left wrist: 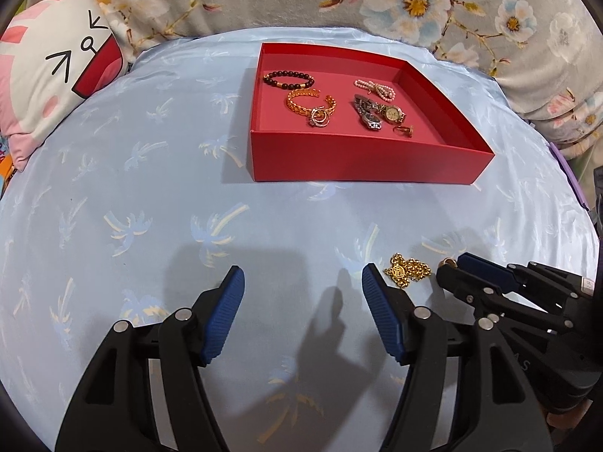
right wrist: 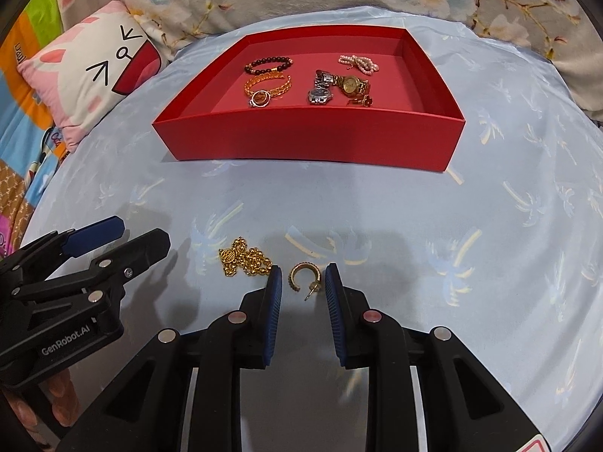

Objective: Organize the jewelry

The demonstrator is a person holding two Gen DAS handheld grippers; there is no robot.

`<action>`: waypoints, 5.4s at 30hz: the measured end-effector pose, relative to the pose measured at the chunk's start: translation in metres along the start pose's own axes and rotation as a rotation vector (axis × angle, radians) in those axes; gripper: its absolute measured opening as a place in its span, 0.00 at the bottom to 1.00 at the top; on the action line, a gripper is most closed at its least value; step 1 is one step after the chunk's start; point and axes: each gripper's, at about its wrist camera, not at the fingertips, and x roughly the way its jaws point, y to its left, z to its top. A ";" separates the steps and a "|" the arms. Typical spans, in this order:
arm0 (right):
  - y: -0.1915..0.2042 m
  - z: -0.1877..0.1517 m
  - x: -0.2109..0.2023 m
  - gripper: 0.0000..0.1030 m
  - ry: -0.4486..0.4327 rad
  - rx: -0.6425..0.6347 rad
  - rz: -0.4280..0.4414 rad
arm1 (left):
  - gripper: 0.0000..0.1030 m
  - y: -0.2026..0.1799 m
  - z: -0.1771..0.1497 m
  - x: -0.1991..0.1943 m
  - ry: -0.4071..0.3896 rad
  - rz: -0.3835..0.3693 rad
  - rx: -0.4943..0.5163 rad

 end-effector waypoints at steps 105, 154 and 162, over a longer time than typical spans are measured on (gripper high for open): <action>-0.034 0.135 0.032 0.18 -0.116 0.052 0.009 | 0.06 -0.010 0.147 0.068 -0.103 0.058 -0.030; -0.005 0.042 -0.071 0.60 -0.264 0.073 -0.083 | 0.59 -0.028 0.053 -0.030 -0.166 0.124 -0.021; -0.007 0.021 -0.056 0.65 -0.274 0.089 -0.134 | 0.65 -0.027 0.034 -0.016 -0.175 0.165 -0.026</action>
